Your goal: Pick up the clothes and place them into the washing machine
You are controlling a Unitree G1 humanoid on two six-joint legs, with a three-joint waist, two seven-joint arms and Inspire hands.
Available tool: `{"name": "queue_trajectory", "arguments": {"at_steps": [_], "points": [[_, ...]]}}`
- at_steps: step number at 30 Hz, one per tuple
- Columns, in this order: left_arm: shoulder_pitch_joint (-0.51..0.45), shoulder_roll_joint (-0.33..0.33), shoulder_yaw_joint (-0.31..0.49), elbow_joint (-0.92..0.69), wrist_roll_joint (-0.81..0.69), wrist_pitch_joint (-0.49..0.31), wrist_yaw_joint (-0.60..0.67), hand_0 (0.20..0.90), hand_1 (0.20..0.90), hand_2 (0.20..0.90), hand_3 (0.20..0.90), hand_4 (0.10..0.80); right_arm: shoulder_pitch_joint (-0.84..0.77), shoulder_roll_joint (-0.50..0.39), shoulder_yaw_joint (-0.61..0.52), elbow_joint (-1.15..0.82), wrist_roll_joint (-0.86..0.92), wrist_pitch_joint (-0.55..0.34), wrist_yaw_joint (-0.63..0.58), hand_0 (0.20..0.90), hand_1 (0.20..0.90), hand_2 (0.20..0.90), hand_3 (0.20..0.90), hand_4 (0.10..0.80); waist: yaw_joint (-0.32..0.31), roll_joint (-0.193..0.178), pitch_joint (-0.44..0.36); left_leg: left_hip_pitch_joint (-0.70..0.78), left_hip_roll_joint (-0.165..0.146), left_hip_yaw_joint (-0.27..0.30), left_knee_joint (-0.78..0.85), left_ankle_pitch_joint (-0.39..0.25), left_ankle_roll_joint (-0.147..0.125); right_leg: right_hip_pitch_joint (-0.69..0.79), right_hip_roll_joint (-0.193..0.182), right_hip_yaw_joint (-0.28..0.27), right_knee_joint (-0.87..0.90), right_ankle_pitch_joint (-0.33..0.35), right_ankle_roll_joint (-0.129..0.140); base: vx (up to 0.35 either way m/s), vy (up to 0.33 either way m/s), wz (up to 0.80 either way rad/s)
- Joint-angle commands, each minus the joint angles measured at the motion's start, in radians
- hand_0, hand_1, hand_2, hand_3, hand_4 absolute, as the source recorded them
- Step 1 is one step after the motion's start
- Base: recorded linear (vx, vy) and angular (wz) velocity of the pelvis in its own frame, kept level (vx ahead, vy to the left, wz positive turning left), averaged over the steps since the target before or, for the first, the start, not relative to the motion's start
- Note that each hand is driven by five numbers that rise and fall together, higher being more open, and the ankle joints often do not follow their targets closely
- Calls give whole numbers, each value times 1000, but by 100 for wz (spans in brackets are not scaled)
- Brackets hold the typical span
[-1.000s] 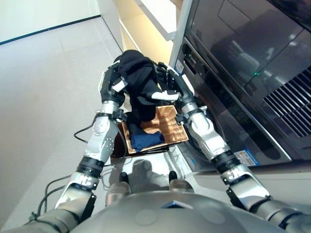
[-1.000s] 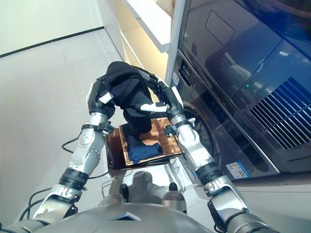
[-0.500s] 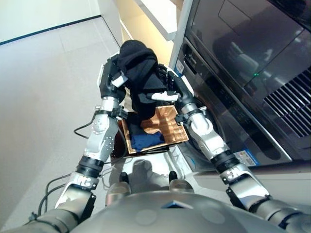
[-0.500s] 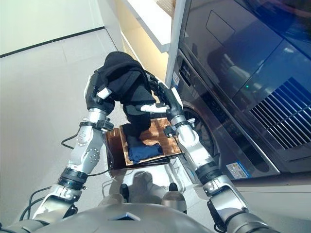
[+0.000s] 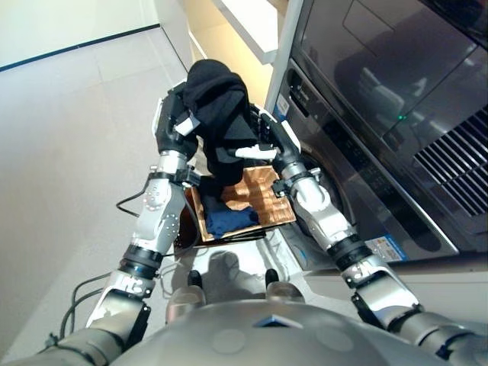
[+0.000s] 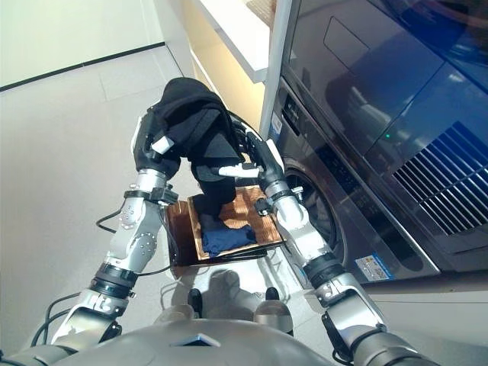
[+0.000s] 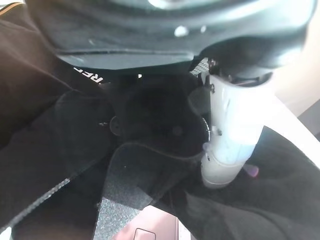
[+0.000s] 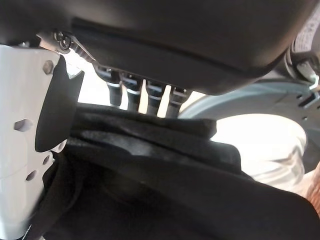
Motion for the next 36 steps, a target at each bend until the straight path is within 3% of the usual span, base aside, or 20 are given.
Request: {"name": "queue_trajectory", "arguments": {"at_steps": [1,25,29,32,36], "points": [[-201,-4,-28,-163,-22,-146,-58,200,200,200,200,300,-181,35,-18,32,14,-73,-13,900,900,900,900,800,47,25,-71,39,-3,-52,-7,-97,-28,-33,-11,-49,31,3,7,0,0,0],[-273,-34,-80,-228,-105,-155,-70,200,200,200,200,300,-256,85,22,112,104,-69,0,900,900,900,900,800,57,30,-75,39,-7,-57,-7,-98,-27,-27,-14,-58,27,6,7,0,0,0],[-293,-45,-97,-233,-124,-156,-76,200,200,200,200,300,-267,114,40,121,195,-73,31,900,900,900,900,800,58,31,-74,40,-7,-57,-7,-97,-28,-26,-14,-59,27,6,7,0,0,0],[-308,-59,-121,-234,-159,-155,-85,200,200,200,200,300,-285,184,33,187,418,-87,87,900,900,900,900,800,64,31,-74,39,-7,-60,-7,-98,-28,-25,-14,-59,27,6,7,0,0,0],[-319,-73,-136,-223,-189,-159,-94,200,200,200,200,300,-298,236,21,253,579,-94,141,900,900,900,900,800,68,31,-73,40,-7,-60,-7,-99,-28,-23,-15,-62,26,5,6,0,0,0]]}}
